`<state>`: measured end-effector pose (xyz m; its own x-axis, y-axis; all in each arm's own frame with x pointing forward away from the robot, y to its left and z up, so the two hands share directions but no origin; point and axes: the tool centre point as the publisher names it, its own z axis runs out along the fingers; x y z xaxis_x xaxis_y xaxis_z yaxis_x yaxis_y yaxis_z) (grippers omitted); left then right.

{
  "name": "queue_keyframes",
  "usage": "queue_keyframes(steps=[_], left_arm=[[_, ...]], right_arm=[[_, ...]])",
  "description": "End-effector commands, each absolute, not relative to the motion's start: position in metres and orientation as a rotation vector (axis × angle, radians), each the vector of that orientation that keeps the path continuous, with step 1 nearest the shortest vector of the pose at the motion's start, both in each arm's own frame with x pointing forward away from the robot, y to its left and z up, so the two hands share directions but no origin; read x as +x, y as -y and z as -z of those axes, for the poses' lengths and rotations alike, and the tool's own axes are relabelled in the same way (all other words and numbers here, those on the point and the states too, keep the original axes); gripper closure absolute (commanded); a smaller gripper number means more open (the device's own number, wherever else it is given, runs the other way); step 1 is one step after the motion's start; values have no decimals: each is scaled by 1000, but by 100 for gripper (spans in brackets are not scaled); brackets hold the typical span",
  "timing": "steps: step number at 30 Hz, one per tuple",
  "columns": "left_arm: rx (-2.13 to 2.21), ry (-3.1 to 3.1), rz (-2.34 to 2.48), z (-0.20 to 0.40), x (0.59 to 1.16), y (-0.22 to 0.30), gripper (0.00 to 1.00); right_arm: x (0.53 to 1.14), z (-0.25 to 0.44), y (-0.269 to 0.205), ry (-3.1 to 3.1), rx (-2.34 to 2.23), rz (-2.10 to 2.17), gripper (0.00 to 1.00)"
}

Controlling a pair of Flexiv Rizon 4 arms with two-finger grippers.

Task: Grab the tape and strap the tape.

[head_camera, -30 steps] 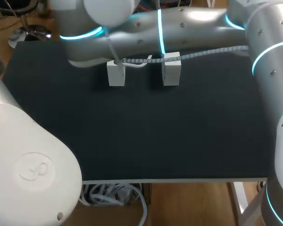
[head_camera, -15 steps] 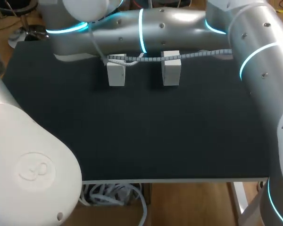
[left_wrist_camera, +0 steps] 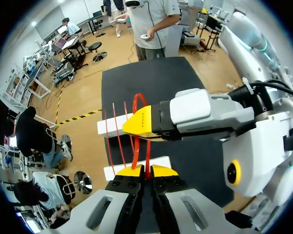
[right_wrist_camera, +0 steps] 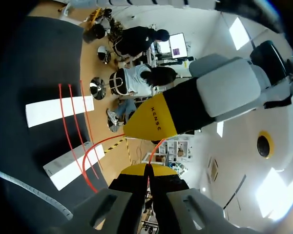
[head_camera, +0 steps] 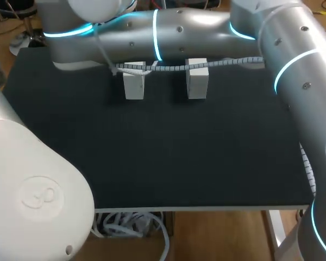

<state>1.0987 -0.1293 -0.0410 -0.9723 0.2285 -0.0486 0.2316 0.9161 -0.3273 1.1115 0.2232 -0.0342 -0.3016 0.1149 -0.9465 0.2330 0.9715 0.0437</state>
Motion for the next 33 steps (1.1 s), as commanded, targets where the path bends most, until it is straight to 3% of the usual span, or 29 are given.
queue_keyframes(steps=[1,33], left_arm=[[368,-3068,522,40,1098,129,100],[368,-3068,522,40,1098,129,100]], right_arm=[[1107,32,-211,-1883,210,80,100],[1097,35,-209,-1841,167,90,100]])
